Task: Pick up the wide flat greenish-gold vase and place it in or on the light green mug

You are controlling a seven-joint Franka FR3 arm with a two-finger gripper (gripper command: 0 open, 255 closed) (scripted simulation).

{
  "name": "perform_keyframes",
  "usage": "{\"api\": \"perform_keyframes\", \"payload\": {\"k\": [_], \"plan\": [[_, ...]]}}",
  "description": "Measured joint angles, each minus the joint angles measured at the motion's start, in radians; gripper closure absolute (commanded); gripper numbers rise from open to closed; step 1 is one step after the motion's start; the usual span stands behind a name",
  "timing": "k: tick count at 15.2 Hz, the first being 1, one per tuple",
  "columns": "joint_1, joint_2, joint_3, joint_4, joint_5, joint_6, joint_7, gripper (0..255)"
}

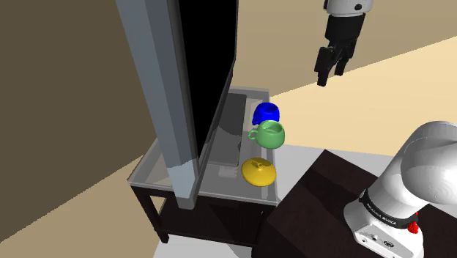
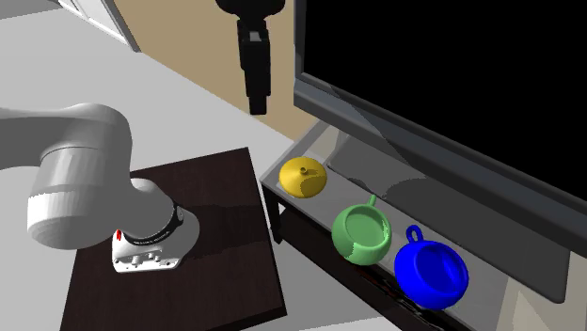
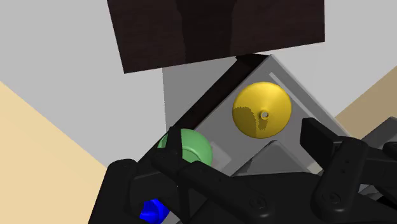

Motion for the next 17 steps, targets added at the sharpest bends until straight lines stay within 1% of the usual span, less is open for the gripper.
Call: {"api": "perform_keyframes", "payload": {"k": [2,6,8,13,17], "plan": [[0.002,-0.005,0.003,-0.019,0.004,0.016,0.005,0],[0.010,-0.001,0.007,-0.125,0.020,0.143,0.016,0],[0.017,0.008,0.014,-0.191,0.032,0.227,0.025,0],[0.033,0.066,0.029,-0.312,0.058,0.434,0.044,0],[0.045,0.168,0.042,-0.382,0.076,0.629,0.056,0]]}}
